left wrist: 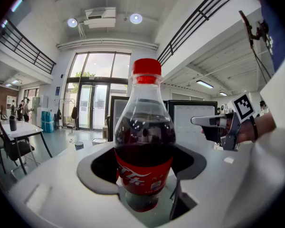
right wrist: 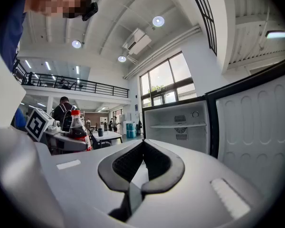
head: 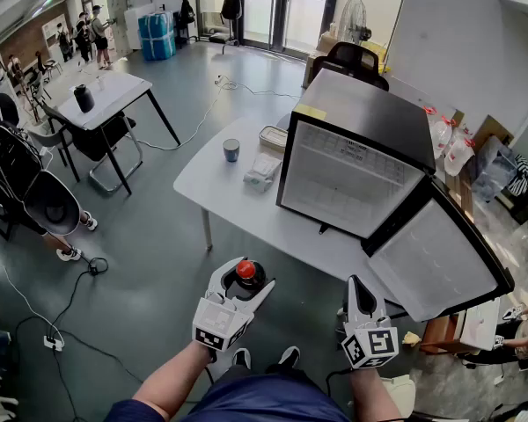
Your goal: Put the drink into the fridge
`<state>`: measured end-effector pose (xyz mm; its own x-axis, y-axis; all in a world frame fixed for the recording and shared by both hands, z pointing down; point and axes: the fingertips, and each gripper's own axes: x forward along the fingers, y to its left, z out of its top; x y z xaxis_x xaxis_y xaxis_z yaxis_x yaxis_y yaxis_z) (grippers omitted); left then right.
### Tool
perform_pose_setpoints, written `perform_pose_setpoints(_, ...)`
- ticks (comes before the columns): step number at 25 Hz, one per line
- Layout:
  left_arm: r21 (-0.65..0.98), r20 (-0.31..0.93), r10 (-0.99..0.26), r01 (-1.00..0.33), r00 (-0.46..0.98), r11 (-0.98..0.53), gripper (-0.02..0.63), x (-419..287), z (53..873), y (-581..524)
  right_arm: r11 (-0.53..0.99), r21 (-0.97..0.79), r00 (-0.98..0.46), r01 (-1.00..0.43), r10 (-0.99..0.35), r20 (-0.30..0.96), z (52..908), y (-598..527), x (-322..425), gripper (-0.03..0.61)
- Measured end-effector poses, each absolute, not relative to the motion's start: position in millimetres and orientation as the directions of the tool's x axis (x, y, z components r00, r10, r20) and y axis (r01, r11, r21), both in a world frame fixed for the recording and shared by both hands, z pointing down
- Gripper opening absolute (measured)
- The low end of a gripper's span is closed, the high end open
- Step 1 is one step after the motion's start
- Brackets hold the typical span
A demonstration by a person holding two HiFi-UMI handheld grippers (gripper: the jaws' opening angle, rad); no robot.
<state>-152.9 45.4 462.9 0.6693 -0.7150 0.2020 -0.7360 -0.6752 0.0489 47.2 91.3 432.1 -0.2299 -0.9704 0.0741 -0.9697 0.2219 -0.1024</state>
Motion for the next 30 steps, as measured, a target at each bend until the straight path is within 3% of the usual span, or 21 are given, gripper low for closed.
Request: perform_pose_setpoints(30,0.055,0.202,-0.816,-0.838,0.542,-0.543,0.316,-91.0,462.7,21.1,0.34,-0.167,-0.353,-0.926,-0.934,0.056,442.7,62.3,124.1,0.006)
